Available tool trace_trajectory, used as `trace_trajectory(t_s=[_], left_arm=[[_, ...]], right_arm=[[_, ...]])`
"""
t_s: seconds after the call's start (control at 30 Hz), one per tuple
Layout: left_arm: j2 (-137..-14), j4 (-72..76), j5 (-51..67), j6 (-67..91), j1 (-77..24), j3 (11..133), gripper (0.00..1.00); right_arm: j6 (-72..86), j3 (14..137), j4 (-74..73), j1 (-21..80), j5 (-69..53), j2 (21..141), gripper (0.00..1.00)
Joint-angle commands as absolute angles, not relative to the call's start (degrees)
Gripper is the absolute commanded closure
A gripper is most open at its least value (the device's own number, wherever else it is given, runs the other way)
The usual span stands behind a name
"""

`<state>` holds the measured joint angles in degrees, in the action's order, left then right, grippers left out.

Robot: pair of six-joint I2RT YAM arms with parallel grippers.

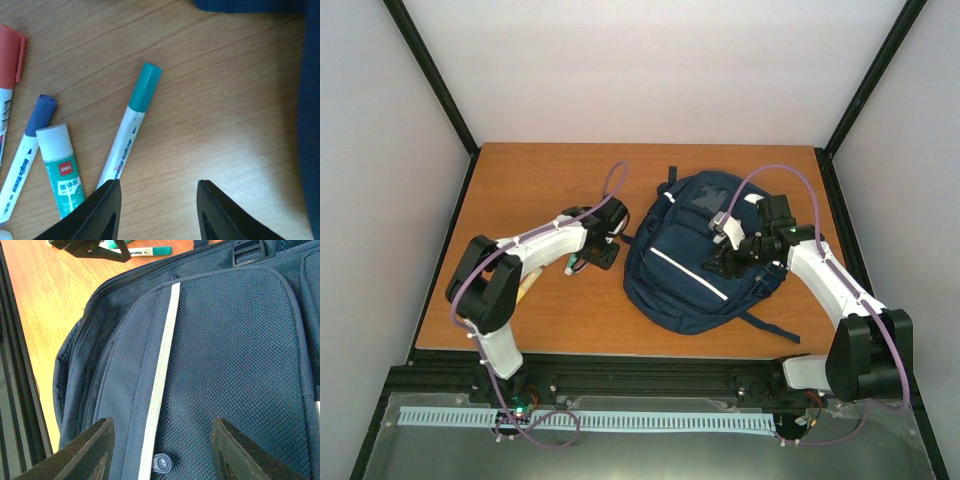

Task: Pack the student bag
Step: Adjust the student bag at the center of the board.

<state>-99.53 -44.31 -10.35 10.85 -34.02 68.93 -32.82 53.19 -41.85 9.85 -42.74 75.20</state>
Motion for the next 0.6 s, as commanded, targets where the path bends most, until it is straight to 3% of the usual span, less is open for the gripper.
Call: trace_trajectory(t_s=[0.0,0.07,0.57], left_arm=[[-104.08,-45.26,-15.61,8.88,-33.60,73.49,0.61],[-106.31,-46.44,-15.26,10.05,-32.43,75.04,0.66],[-111.68,-46.32,-9.49,9.02,-28.66,76.11,0.65]], right_arm=[[-34.10,53.88,-42.54,10.37,-44.74,75.93,0.46],[-34.07,53.89,-42.62,10.37,-44.71,75.71,0.46],[-35.06,54.31,-44.16,10.37,-45.87,77.55,0.51]])
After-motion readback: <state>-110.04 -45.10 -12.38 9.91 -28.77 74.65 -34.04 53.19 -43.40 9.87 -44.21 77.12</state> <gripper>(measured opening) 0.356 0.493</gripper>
